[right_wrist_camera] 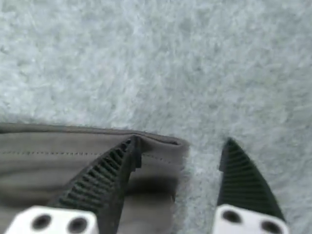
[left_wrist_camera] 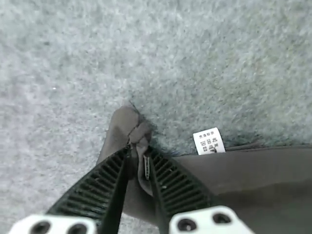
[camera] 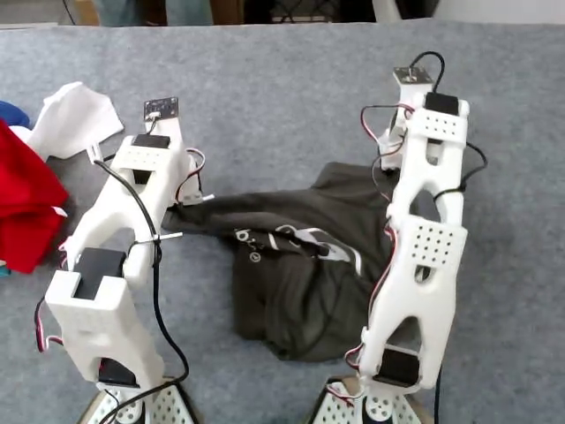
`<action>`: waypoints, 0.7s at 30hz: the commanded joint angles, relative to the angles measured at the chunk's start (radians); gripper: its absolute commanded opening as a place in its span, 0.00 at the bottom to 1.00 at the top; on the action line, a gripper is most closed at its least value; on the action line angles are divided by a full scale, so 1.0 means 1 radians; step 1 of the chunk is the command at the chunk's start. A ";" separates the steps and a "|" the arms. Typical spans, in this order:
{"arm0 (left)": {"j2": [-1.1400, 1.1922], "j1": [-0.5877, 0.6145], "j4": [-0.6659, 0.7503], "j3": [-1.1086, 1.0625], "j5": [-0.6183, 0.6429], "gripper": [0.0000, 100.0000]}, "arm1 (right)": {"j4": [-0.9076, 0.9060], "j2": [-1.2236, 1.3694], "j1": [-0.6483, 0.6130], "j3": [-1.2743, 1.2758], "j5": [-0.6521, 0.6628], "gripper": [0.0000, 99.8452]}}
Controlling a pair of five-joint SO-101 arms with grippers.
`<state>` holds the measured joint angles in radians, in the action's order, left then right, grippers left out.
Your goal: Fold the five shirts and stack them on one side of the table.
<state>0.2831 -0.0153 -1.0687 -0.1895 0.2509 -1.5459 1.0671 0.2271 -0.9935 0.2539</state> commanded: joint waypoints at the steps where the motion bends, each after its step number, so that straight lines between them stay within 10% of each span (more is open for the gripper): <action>1: -0.009 0.001 -0.003 0.044 -0.003 0.03 | -0.023 0.039 -0.014 -0.107 -0.011 0.14; 13: -0.009 0.001 -0.003 0.047 -0.002 0.03 | -0.170 0.168 -0.011 -0.360 -0.018 0.06; 21: -0.009 0.001 -0.003 0.047 -0.002 0.03 | -0.219 0.174 -0.008 -0.464 -0.060 0.32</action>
<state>0.2831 -0.0153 -1.0687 -0.1895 0.2509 -1.7545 1.2497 0.2286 -1.4047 0.2064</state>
